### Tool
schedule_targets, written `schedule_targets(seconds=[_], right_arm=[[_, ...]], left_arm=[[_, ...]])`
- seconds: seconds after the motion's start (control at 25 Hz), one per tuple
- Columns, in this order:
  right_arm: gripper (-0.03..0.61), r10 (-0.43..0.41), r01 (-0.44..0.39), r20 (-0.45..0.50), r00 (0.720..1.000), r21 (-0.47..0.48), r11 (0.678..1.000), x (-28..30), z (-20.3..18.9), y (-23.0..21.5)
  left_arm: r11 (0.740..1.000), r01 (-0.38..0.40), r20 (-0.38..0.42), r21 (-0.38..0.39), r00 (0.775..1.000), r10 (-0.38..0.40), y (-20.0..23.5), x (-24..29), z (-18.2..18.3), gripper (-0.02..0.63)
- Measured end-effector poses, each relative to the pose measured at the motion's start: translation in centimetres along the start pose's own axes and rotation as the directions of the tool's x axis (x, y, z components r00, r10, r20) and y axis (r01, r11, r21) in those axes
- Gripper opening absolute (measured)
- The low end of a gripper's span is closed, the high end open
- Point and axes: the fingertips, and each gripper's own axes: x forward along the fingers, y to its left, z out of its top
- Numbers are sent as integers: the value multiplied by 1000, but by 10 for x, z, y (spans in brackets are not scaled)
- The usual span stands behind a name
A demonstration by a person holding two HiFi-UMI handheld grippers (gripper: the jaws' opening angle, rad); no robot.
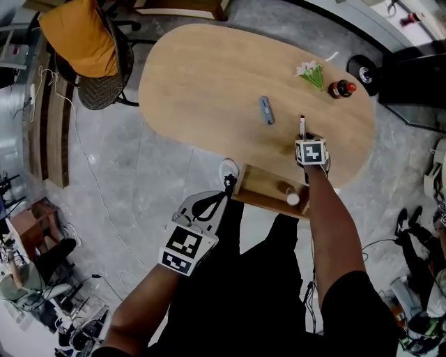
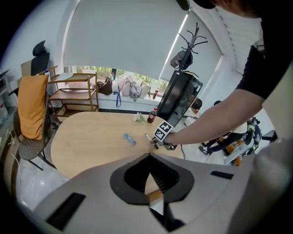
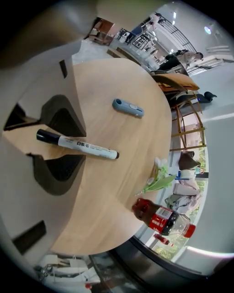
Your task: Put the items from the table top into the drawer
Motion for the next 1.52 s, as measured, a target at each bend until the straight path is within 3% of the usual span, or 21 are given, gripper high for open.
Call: schedule_targets(seconds=[0.28,0.36,0.44,0.72,0.84,0.96,1.2,1.32,1.52], right_arm=[[106,-7,7,-35,999,-4,1000,6,-6,1],[57,-11,11,-47,999,-5,1000,3,-8,-2],[57,-6,6,-52,999,1,1000,-2,-14,0],[57,35,-35,5,999,-2,999,-41,-34,49],[57,71,-70,19,997,-63,996,-60,-50,80],[57,118,-121,-29,993,-186,975,-77,-82,120],[57,128,-212,-213,969,-441,872,-64,-171,178],[57,95,-216,-262,960,-482,849,-44,-199,185],[58,80,-189,-238,968,-481,856,0,-215,187]], left_arm=[[1000,7,10,-11,1000,-6,0,-5,-2,2],[1000,9,22,-9,1000,-9,0,-6,0,2],[1000,19,30,-2,999,-19,0,-6,1,2],[995,87,53,57,995,-90,10,-13,10,2],[989,123,47,84,991,-127,6,-13,14,2],[985,143,43,97,988,-148,-1,-19,11,2],[993,107,73,53,991,-111,-4,-28,-9,2],[997,73,89,15,993,-75,-7,-26,-23,2],[999,37,83,7,996,-37,-21,-16,-55,2]])
